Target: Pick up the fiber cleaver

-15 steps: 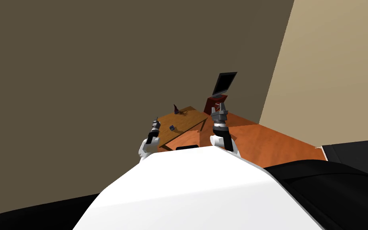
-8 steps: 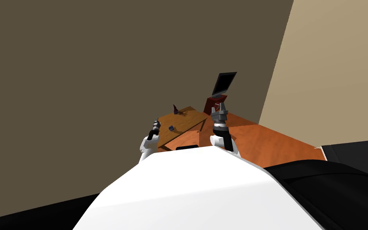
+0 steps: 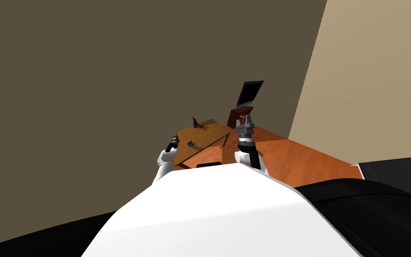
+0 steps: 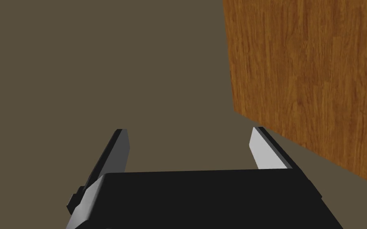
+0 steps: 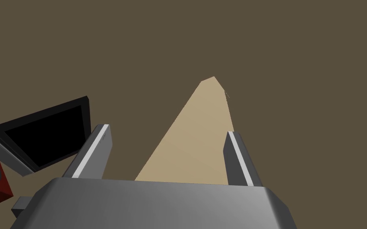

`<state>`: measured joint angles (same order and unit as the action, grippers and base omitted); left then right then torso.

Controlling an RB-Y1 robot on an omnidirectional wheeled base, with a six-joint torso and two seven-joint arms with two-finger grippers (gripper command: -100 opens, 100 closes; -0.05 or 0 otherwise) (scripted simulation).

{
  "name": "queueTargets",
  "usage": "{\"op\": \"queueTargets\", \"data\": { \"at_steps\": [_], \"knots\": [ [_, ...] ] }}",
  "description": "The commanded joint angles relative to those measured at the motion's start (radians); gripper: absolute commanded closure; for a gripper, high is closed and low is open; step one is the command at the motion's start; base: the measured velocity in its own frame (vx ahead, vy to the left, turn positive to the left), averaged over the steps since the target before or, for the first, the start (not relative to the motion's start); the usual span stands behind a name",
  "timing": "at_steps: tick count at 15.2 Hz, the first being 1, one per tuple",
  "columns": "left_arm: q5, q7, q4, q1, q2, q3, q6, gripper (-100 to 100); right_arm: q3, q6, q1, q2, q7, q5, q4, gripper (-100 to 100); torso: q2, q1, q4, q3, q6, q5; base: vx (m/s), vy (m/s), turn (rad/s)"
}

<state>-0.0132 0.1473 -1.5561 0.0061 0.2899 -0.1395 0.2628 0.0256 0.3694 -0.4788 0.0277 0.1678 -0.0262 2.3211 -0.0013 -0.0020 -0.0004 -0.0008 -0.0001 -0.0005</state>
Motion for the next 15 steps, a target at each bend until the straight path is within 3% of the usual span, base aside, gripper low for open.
{"op": "queueTargets", "data": {
  "at_steps": [1, 3, 4, 6, 7, 9, 10, 12, 13, 15],
  "knots": [
    [-0.01, 0.002, 0.05, -0.043, 0.01, -0.008, 0.05, -100, 0.0, 0.0, 0.0, 0.0, 0.0, 0.0, 0.0, 0, 0.0, 0.0, 0.0, 0.0, 0.0, 0.0, 0.018, -0.034, -0.003],
    [-0.01, 0.002, 0.063, -0.043, 0.01, -0.008, 0.075, -100, 0.0, 0.0, 0.0, 0.0, 0.0, 0.0, 0.0, 0, 0.0, -0.001, 0.0, 0.0, 0.0, 0.0, 0.016, -0.034, -0.002],
    [-0.021, 0.004, 0.114, -0.081, 0.019, -0.015, 0.099, -100, 0.0, 0.0, 0.0, 0.0, 0.0, 0.0, 0.0, 0, 0.0, 0.0, 0.0, 0.0, 0.0, 0.0, 0.014, -0.035, -0.005],
    [-0.021, 0.004, 0.114, -0.081, 0.019, -0.015, 0.136, -100, 0.0, 0.0, 0.0, 0.0, 0.0, 0.0, 0.0, 0, 0.0, -0.001, 0.0, 0.0, 0.0, 0.0, 0.012, -0.031, -0.003],
    [-0.031, 0.005, 0.155, -0.12, 0.029, -0.022, 0.161, -100, 0.0, 0.0, 0.0, 0.0, 0.0, 0.0, 0.0, 0, 0.0, 0.0, 0.0, 0.0, 0.0, 0.0, 0.015, -0.03, -0.003],
    [-0.031, 0.005, 0.166, -0.12, 0.029, -0.022, 0.196, -100, 0.0, 0.0, 0.0, 0.0, 0.0, 0.0, 0.0, 0, 0.0, 0.0, 0.0, 0.0, 0.0, 0.0, 0.016, -0.03, -0.003],
    [-0.041, 0.007, 0.204, -0.159, 0.038, -0.029, 0.22, -100, 0.0, 0.0, 0.0, 0.0, 0.0, 0.0, 0.0, 0, 0.0, 0.0, 0.0, 0.0, 0.0, 0.0, 0.016, -0.032, -0.002],
    [-0.041, 0.007, 0.218, -0.159, 0.038, -0.029, 0.257, -100, 0.0, 0.0, 0.0, 0.0, 0.0, 0.0, 0.0, 0, 0.0, -0.001, 0.0, 0.0, 0.0, 0.0, 0.014, -0.032, -0.005],
    [-0.051, 0.009, 0.257, -0.197, 0.047, -0.036, 0.281, -100, 0.0, 0.0, 0.0, 0.0, 0.0, 0.0, 0.0, 0, 0.0, 0.0, 0.0, 0.0, 0.0, 0.0, 0.008, -0.032, -0.002],
    [-0.051, 0.009, 0.269, -0.197, 0.047, -0.036, 0.316, -100, 0.0, 0.0, 0.0, 0.0, 0.0, 0.0, 0.0, 0, 0.0, -0.001, 0.0, 0.0, 0.0, 0.0, 0.012, -0.031, -0.002]
  ]
}}
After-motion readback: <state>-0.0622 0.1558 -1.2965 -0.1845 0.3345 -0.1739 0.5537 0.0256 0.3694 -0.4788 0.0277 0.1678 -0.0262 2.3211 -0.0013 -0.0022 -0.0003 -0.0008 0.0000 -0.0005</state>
